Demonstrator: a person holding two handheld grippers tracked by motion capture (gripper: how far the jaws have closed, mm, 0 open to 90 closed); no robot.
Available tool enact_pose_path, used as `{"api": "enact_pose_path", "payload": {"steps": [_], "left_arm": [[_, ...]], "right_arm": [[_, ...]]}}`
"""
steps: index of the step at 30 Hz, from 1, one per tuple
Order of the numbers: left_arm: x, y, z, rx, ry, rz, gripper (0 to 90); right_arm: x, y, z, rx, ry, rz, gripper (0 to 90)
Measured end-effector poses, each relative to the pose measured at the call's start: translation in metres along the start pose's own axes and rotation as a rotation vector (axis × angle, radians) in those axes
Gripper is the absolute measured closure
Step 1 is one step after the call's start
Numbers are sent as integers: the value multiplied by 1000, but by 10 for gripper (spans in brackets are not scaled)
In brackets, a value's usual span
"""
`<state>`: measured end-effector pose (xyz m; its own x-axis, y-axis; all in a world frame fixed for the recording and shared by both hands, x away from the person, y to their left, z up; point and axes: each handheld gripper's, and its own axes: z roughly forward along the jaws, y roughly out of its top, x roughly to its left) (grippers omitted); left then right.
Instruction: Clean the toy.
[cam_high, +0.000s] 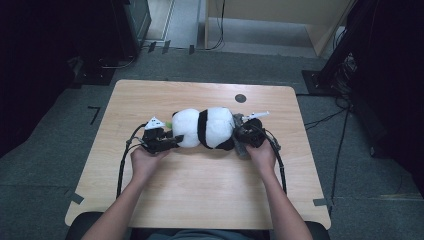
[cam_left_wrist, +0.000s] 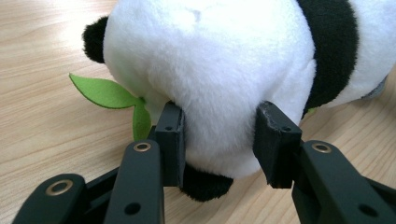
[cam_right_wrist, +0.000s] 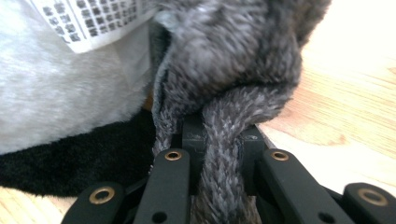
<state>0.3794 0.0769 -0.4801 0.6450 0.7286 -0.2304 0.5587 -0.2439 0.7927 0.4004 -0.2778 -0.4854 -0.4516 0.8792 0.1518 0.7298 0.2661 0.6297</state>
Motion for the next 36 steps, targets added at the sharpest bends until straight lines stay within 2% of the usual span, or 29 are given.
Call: {"api": "enact_pose_path", "payload": {"steps": [1, 4, 7, 15, 20, 24, 29, 36], "left_arm": [[0, 0, 0, 0, -1, 1, 584], [0, 0, 0, 0, -2, 1, 584], [0, 0, 0, 1, -1, 3, 584], [-1, 1, -2, -1, 0, 8, 590], [-1, 1, -2, 1, -1, 9, 592], [-2, 1, -2, 1, -3, 9, 597], [-3, 2, -2, 4, -6, 9, 598], [-10, 1, -10, 20, -12, 3, 599]], "right_arm": [[-1, 0, -2, -3, 5, 19, 797], [-4, 0, -5, -16, 6, 28, 797], [-4, 1, -9, -20, 2, 13, 797], [-9, 3, -23, -56, 0, 29, 797], [-11, 4, -33, -76, -15, 20, 796], [-13, 6, -48, -124, -3, 33, 796], [-2, 25, -65, -169, 4, 2, 796], [30, 54, -72, -191, 11, -78, 796]]}}
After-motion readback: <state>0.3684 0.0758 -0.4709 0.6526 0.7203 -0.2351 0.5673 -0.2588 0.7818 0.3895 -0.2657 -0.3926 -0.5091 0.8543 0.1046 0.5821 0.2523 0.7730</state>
